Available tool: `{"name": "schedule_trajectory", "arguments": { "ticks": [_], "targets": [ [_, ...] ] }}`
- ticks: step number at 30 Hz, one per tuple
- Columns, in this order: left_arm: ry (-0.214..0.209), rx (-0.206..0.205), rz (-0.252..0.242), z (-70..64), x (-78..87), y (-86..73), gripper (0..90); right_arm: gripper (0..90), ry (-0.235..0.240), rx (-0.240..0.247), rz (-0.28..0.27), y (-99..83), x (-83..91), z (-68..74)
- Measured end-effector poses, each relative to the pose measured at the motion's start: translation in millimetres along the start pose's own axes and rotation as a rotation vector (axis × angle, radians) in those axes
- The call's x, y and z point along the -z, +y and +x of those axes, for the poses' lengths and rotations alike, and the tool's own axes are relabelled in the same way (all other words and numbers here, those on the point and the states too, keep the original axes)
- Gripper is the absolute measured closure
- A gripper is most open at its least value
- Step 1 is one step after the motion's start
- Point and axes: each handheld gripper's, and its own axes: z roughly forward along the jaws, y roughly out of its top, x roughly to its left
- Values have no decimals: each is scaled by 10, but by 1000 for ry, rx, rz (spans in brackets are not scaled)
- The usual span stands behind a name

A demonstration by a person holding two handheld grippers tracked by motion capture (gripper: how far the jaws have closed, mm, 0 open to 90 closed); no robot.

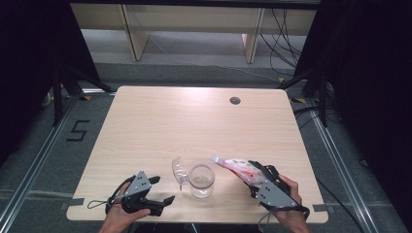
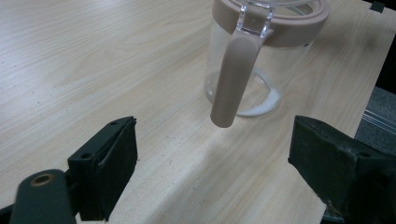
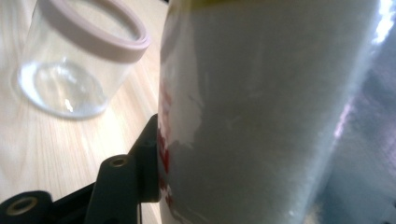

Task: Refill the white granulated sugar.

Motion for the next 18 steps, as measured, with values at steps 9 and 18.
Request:
{"name": "schedule_trajectory", "arguments": {
  "ticks": [9,18],
  "targets": [
    [1,1,3,-3,-6,-5,151,465,-23,113,42,51,5,61],
    [2,0,2,1,-3,-2,151,466,-48,208,94,80,-11,91]
  ]
}}
